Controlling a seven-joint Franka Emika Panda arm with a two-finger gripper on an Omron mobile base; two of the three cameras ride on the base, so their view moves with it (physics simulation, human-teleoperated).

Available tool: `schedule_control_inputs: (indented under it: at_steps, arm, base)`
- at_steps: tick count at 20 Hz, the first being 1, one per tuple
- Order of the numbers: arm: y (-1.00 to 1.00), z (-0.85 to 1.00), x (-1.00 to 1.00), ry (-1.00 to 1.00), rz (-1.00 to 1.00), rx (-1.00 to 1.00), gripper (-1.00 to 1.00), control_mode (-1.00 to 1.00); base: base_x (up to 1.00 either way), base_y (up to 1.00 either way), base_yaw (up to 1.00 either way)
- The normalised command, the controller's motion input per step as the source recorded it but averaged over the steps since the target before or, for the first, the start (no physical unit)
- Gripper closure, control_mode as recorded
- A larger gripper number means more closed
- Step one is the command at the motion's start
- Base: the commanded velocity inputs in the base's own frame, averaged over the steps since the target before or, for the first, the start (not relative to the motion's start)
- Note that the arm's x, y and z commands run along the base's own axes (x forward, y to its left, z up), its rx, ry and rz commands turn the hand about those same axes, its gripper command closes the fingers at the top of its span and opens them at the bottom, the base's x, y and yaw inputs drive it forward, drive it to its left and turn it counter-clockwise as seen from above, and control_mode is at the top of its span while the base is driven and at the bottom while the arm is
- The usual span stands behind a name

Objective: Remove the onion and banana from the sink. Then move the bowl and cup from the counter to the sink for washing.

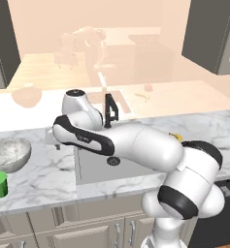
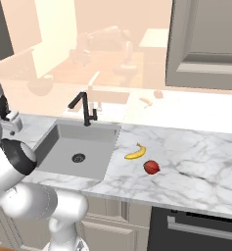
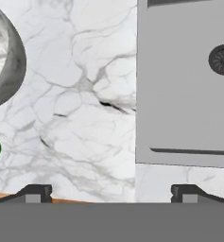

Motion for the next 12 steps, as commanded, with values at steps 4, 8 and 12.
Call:
schedule_control_inputs:
  at_steps: [4,8,12]
  arm:
    - [0.19,0.00,0.08,0.00,0.00,0.05,-1.00,-1.00]
    - [0.19,0.00,0.06,0.00,0.00,0.06,-1.00,-1.00]
    - [0.20,0.00,0.06,0.00,0.00,0.05,-1.00,-1.00]
  base:
    - [0.00,0.00,0.00]
    - [0.00,0.00,0.00]
    - [0.00,0.00,0.00]
